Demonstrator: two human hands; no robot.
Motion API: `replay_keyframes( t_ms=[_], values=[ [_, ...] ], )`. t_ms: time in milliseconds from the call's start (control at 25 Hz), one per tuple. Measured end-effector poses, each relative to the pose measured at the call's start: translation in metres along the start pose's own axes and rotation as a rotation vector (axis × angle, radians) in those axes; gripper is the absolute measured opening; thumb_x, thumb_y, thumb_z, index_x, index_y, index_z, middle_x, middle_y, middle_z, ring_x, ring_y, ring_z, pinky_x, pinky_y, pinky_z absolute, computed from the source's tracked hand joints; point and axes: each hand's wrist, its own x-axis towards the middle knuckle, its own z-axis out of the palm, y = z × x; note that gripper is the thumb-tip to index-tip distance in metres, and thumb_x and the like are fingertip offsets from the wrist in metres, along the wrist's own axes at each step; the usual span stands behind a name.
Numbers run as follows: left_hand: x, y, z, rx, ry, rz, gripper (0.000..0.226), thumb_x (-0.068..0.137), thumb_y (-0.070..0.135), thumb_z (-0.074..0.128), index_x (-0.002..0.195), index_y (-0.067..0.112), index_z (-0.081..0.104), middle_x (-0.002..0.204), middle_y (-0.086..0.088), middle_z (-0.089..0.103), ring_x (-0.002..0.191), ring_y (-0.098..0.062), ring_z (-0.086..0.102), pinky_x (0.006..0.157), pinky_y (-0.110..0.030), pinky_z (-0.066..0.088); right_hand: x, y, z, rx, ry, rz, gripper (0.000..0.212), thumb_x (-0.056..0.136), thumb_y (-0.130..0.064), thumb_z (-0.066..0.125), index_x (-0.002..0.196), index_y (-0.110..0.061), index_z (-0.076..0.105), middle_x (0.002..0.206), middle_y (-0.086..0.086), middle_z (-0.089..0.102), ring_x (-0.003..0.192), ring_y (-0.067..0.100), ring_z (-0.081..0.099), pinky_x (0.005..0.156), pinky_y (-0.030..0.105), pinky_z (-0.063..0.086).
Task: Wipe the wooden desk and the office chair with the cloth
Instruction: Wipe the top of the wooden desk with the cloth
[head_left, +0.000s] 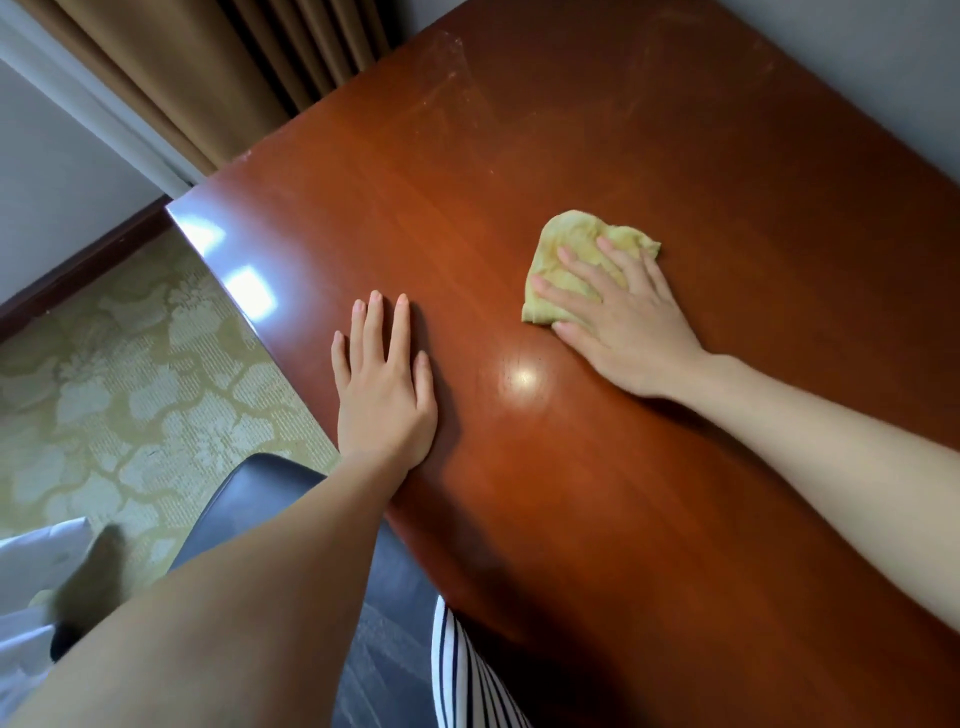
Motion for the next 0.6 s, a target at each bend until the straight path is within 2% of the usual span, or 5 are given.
replay_keyframes(
  t_ms=[160,280,360,440,600],
  values=[
    [-0.001,0.002,-0.001,-0.094,0.051,0.029,0.056,0.097,0.028,0.024,0.151,0.015,0.016,0.159,-0.009,0.006,0.147,-0.022,-0.001,0.119,-0.04,0.001,-0.028,-0.049,0.01,0.011,0.0,-0.104,0.05,0.092,-0.056,0.023,0.142,-0.051,0.025,0.157,-0.009,0.016,0.145,0.026,0.001,0.114,0.047,-0.009],
    [-0.006,0.004,-0.005,-0.148,0.092,0.065,0.053,0.099,0.024,0.028,0.148,0.006,0.022,0.157,-0.014,0.013,0.146,-0.028,0.006,0.119,-0.042,0.006,-0.045,-0.077,0.02,0.0,0.0,-0.14,0.049,0.094,-0.055,0.025,0.143,-0.051,0.023,0.158,-0.009,0.015,0.145,0.026,0.001,0.116,0.048,-0.006],
    [-0.013,0.004,-0.008,-0.156,0.095,0.12,0.051,0.099,0.022,0.031,0.146,0.003,0.026,0.155,-0.016,0.017,0.145,-0.03,0.01,0.118,-0.042,0.01,-0.058,-0.092,0.026,0.006,-0.001,-0.164,0.046,0.095,-0.053,0.027,0.141,-0.05,0.03,0.158,-0.009,0.015,0.145,0.026,0.001,0.116,0.048,-0.005],
    [-0.025,0.002,-0.011,-0.15,0.06,0.165,0.049,0.101,0.022,0.033,0.147,0.005,0.026,0.156,-0.015,0.017,0.146,-0.028,0.01,0.118,-0.039,0.008,-0.073,-0.108,0.032,0.006,0.003,-0.18,0.042,0.095,-0.052,0.03,0.136,-0.046,0.04,0.157,-0.009,0.016,0.145,0.026,0.001,0.116,0.047,-0.006],
    [-0.075,-0.013,-0.018,-0.085,-0.063,0.18,0.051,0.102,0.028,0.03,0.149,0.011,0.022,0.158,-0.008,0.013,0.146,-0.022,0.003,0.117,-0.036,0.002,-0.113,-0.142,0.044,0.031,0.017,-0.132,0.039,0.097,-0.049,0.033,0.134,-0.044,0.044,0.157,-0.011,0.016,0.145,0.023,0.001,0.115,0.041,-0.009]
  ],
)
